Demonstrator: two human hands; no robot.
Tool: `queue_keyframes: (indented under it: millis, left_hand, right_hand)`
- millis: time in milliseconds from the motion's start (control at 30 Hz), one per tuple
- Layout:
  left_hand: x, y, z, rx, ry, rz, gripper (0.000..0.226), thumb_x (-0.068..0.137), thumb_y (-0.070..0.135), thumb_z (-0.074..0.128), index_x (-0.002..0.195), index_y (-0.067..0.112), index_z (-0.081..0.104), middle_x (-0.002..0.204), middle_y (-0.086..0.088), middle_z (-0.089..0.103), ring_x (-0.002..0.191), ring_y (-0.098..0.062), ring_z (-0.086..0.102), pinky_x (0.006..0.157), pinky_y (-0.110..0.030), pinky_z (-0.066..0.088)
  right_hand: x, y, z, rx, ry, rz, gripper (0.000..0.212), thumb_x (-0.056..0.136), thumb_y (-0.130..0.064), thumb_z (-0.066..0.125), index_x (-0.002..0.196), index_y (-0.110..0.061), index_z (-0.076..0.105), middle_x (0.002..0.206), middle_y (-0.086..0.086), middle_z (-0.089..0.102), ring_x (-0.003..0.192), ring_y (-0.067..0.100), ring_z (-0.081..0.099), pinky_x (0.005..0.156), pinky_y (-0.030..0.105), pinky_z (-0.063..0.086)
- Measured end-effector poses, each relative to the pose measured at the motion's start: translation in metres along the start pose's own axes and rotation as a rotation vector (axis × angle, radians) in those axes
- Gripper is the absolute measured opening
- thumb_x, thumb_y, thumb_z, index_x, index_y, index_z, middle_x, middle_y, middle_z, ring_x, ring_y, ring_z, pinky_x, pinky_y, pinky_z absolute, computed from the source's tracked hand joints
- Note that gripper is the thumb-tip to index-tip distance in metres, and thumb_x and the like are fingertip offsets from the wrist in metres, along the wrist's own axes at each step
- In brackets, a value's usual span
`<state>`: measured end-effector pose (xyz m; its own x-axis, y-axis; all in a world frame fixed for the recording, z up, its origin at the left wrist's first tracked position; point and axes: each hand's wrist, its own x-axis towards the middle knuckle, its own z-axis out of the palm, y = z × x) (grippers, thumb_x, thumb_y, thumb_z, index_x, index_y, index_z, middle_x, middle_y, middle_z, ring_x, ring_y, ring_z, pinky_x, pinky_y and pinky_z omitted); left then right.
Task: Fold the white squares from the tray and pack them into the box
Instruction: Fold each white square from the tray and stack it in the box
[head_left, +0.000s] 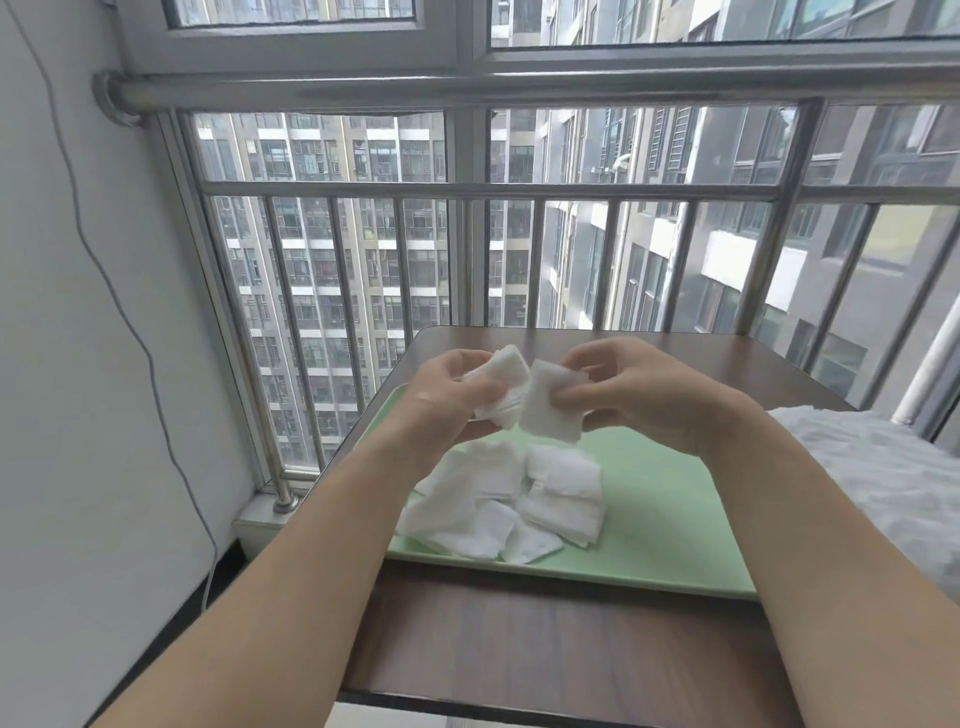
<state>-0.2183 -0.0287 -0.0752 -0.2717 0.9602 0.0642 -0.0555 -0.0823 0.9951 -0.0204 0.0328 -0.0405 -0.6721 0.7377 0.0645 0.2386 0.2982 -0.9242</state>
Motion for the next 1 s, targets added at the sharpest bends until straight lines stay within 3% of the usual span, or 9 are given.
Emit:
queue_keyframes:
  millis: [200,433,567,633,700,767,867,1000]
  left_hand:
    - [-0.004,0.0,0.006,-0.02,-0.166,0.06,0.029,0.091,-0.005,0.065,0.118,0.005,0.064,0.098,-0.009,0.072,0.087,-0.02,0.073,0.069,-0.028,0.06]
    - [-0.006,0.003,0.009,-0.026,-0.22,0.055,0.033,0.096,-0.008,0.046,0.111,0.009,0.07,0.102,-0.014,0.073,0.097,-0.028,0.071,0.089,-0.039,0.059]
    - [-0.009,0.006,0.014,-0.067,-0.184,0.016,0.036,0.092,-0.009,0.043,0.109,0.006,0.072,0.1,-0.017,0.071,0.093,-0.03,0.069,0.091,-0.041,0.057]
    - [-0.007,0.009,0.014,-0.132,-0.152,-0.012,0.03,0.097,0.006,0.044,0.113,0.0,0.069,0.103,-0.019,0.069,0.092,-0.031,0.067,0.089,-0.041,0.057]
    - [-0.007,0.012,0.013,-0.203,-0.163,-0.039,0.046,0.102,0.032,0.041,0.123,-0.001,0.065,0.108,-0.017,0.068,0.096,-0.03,0.067,0.089,-0.04,0.056]
    - [-0.008,0.015,0.011,-0.18,-0.21,0.013,0.052,0.1,0.044,0.048,0.126,0.003,0.066,0.113,-0.016,0.069,0.101,-0.029,0.068,0.094,-0.041,0.054]
    - [-0.01,0.019,0.013,-0.075,-0.284,0.132,0.041,0.09,0.022,0.071,0.127,0.005,0.065,0.123,-0.019,0.068,0.112,-0.032,0.067,0.1,-0.044,0.054]
    - [-0.021,0.035,0.024,-0.033,-0.298,0.139,0.056,0.073,0.014,0.08,0.124,0.003,0.06,0.112,-0.017,0.073,0.107,-0.031,0.071,0.093,-0.04,0.057]
  right_hand:
    - [0.007,0.003,0.009,0.315,0.139,0.002,0.034,0.078,-0.005,0.078,0.109,0.003,0.068,0.093,0.013,0.074,0.083,0.022,0.07,0.068,0.026,0.058]
    - [0.01,0.003,0.022,0.211,0.275,0.012,0.039,0.078,-0.01,0.083,0.107,0.007,0.064,0.094,0.016,0.076,0.078,0.019,0.07,0.067,0.025,0.058]
    - [0.011,0.003,0.026,0.115,0.386,0.001,0.036,0.072,-0.011,0.088,0.092,-0.006,0.058,0.092,0.015,0.069,0.078,0.022,0.064,0.061,0.027,0.052]
    - [0.012,0.001,0.025,0.094,0.411,0.035,0.048,0.07,-0.019,0.09,0.102,-0.009,0.057,0.099,0.009,0.065,0.086,0.021,0.064,0.065,0.029,0.051]
    - [0.012,-0.005,0.021,0.073,0.358,0.073,0.057,0.07,-0.03,0.091,0.115,-0.012,0.06,0.108,0.006,0.068,0.098,0.02,0.066,0.07,0.032,0.051]
    - [0.011,-0.012,0.017,0.026,0.272,0.094,0.052,0.073,-0.033,0.088,0.116,-0.014,0.066,0.108,0.005,0.073,0.103,0.021,0.068,0.078,0.035,0.055]
    - [0.006,-0.028,0.011,-0.048,0.247,0.073,0.041,0.076,-0.025,0.086,0.109,-0.008,0.069,0.102,0.011,0.075,0.099,0.023,0.071,0.088,0.039,0.058]
    - [-0.015,-0.051,-0.011,-0.14,0.265,0.079,0.035,0.08,-0.016,0.082,0.11,-0.006,0.066,0.103,0.016,0.071,0.097,0.025,0.07,0.091,0.045,0.058]
